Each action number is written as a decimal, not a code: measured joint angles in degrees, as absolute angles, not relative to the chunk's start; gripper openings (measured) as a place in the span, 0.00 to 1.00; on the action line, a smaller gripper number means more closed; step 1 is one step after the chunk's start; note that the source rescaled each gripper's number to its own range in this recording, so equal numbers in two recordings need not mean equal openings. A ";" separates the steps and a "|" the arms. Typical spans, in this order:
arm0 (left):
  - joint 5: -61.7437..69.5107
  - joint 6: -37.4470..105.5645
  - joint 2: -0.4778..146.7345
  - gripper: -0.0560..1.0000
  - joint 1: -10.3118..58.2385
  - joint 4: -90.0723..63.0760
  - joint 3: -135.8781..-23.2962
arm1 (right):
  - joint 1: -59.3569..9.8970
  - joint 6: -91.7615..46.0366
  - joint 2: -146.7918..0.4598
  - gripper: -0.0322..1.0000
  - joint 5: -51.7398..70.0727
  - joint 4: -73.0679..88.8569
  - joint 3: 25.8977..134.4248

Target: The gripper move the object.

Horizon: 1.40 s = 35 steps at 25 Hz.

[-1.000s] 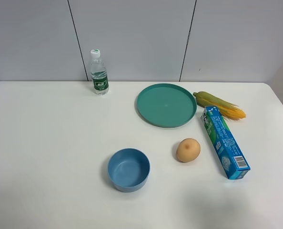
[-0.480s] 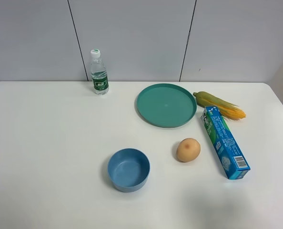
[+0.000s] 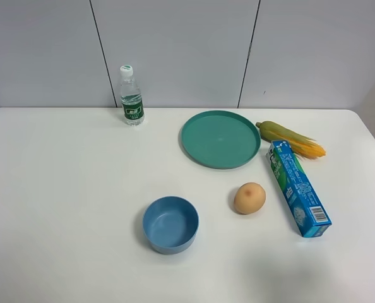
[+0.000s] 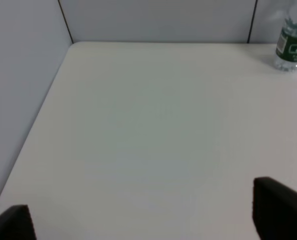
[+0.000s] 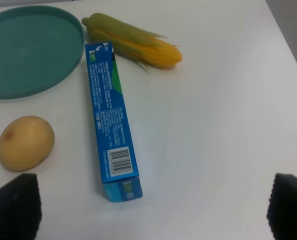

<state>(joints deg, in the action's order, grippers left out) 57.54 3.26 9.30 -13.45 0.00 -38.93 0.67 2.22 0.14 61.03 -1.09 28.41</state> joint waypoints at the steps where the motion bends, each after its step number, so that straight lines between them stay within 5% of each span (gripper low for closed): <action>1: 57.54 3.77 8.41 0.86 -13.45 0.00 -38.65 | 0.67 2.22 0.14 1.00 61.03 -1.09 28.41; 35: 60.30 6.00 0.00 0.86 -13.45 -3.65 -29.31 | 0.67 2.22 0.14 1.00 61.03 -1.09 28.41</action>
